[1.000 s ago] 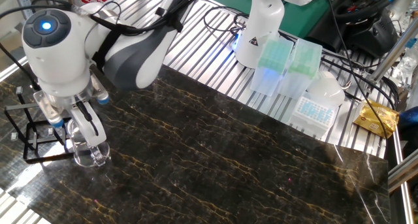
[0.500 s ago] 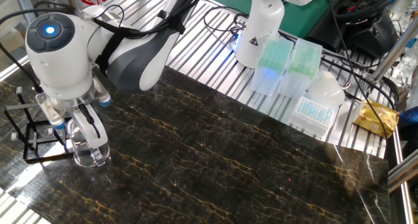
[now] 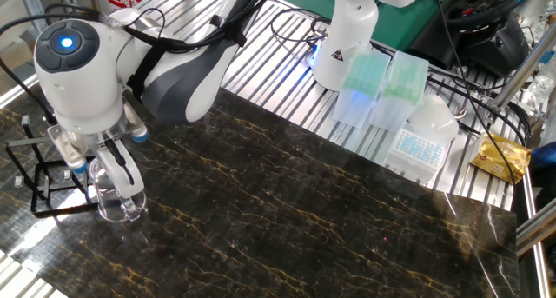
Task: Take the cup off the cup rack
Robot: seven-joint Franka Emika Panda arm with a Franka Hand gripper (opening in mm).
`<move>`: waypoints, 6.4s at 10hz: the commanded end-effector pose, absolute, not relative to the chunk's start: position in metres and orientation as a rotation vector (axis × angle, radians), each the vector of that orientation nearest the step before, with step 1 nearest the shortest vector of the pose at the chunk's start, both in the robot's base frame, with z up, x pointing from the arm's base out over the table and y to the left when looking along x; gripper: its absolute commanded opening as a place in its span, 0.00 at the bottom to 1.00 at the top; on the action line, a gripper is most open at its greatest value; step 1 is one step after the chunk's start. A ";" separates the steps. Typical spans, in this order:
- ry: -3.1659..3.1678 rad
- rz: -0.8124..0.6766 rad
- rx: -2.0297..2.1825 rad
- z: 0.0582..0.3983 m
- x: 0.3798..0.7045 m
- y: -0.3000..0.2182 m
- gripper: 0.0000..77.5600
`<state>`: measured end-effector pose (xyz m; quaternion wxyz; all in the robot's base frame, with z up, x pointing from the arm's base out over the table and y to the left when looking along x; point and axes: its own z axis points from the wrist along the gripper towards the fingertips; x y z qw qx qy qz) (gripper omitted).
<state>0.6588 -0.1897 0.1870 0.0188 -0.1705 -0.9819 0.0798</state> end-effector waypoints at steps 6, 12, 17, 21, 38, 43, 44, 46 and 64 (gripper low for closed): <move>-3.056 0.257 -0.523 0.189 0.660 -0.190 1.00; -3.056 0.257 -0.523 0.189 0.660 -0.190 0.01; -3.056 0.257 -0.523 0.189 0.660 -0.190 0.01; -3.041 0.349 -0.492 0.210 0.667 -0.185 0.01; -3.008 0.419 -0.548 0.310 0.664 -0.163 0.01; -3.012 0.400 -0.560 0.323 0.658 -0.147 0.01; -3.019 0.382 -0.554 0.325 0.656 -0.142 0.01; -3.027 0.355 -0.553 0.329 0.652 -0.134 0.01; -2.982 0.120 -0.594 0.269 0.635 -0.061 0.01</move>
